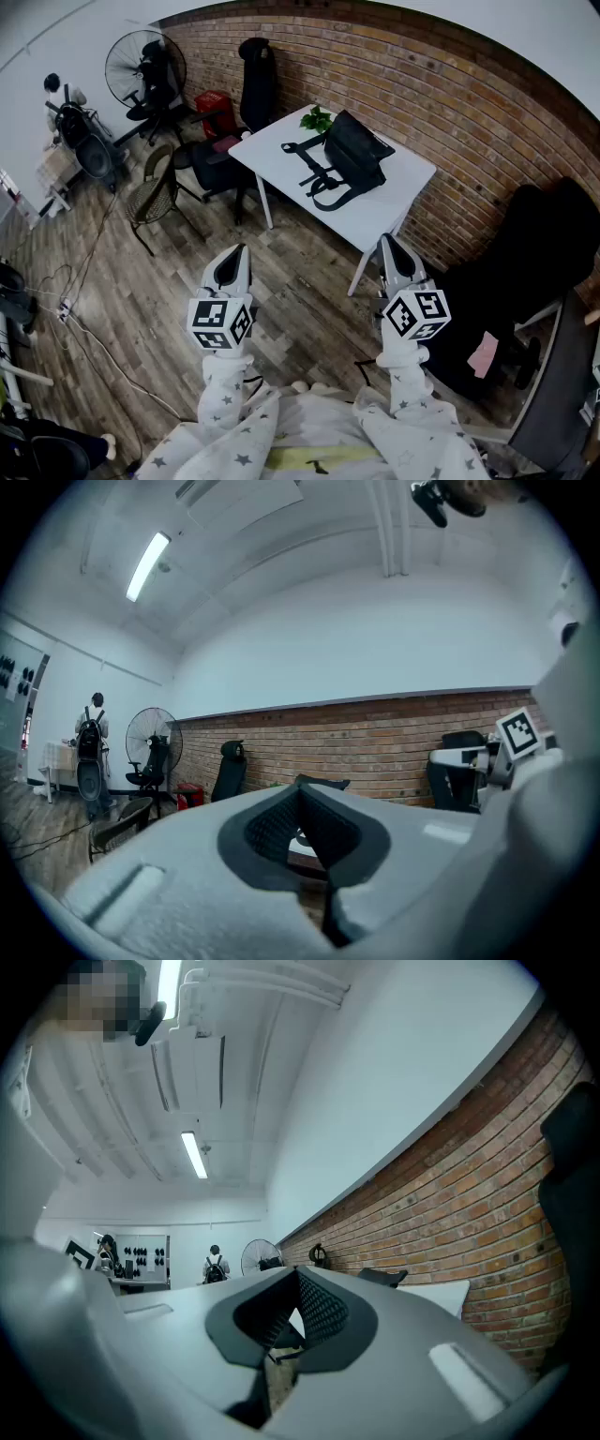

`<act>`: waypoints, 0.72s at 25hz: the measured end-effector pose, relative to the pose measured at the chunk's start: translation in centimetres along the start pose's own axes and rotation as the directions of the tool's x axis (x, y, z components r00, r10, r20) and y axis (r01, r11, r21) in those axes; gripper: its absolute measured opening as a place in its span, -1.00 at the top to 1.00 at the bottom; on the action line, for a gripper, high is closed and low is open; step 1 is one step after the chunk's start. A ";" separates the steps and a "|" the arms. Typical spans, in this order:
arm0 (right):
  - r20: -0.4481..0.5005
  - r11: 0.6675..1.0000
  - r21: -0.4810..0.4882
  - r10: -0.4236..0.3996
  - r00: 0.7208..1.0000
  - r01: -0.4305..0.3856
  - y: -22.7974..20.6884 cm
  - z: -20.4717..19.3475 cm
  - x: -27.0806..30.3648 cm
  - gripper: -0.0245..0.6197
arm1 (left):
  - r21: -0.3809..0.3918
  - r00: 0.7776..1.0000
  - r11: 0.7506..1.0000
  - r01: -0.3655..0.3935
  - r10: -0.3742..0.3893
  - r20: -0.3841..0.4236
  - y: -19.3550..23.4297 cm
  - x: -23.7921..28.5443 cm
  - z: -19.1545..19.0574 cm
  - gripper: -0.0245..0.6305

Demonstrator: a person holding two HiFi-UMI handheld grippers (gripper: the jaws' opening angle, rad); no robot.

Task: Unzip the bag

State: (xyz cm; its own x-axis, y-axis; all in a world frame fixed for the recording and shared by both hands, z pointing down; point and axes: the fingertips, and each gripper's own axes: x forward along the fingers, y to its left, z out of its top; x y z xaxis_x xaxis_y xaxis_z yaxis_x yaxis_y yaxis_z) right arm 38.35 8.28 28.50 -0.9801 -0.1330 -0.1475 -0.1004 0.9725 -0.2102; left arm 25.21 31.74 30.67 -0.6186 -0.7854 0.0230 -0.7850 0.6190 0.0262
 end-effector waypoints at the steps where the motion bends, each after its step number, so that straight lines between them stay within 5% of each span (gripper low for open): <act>1: -0.001 1.000 0.001 0.000 1.000 0.000 0.0 0.0 0.0 0.90 | -0.001 1.000 1.000 0.000 0.000 -0.002 -0.1 0.0 -0.1 0.93; 18: -0.015 0.998 0.062 -0.010 1.000 0.011 -3.0 -1.9 -0.5 0.90 | -0.055 0.999 0.998 -0.040 0.039 -0.018 -1.6 0.8 -1.9 0.93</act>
State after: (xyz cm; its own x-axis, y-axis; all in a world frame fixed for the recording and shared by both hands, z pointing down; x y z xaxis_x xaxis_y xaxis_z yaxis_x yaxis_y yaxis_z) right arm 38.76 5.82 31.03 -0.9815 -0.1401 -0.1306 -0.1005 0.9571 -0.2718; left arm 26.03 30.10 32.54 -0.6479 -0.7606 0.0417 -0.7566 0.6489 0.0804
